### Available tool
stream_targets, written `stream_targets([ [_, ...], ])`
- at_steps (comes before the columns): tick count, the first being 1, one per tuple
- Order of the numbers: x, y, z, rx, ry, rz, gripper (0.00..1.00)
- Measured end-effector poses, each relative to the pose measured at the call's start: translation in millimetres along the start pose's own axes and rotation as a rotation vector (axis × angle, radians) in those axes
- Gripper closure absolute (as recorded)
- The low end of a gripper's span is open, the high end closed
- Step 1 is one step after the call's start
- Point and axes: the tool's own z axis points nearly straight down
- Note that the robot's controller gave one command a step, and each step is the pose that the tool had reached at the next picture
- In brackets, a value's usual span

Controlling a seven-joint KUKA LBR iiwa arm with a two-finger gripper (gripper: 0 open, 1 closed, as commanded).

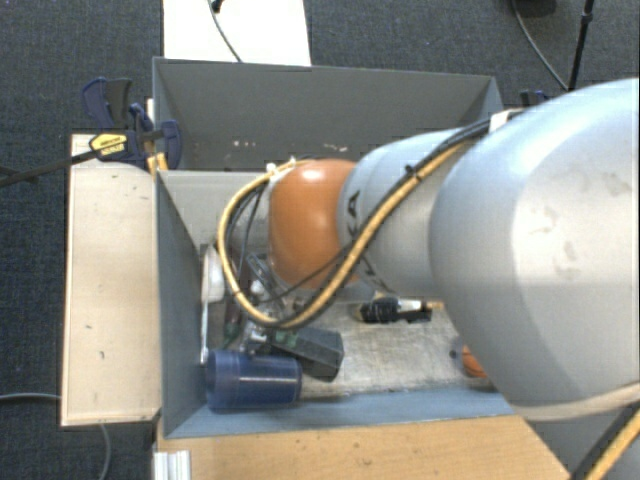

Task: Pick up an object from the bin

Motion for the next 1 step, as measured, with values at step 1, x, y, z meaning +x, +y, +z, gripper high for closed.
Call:
stream_targets([
  [1,-6.1,-12.9,21.6,0.009,0.026,0.078,1.0],
])
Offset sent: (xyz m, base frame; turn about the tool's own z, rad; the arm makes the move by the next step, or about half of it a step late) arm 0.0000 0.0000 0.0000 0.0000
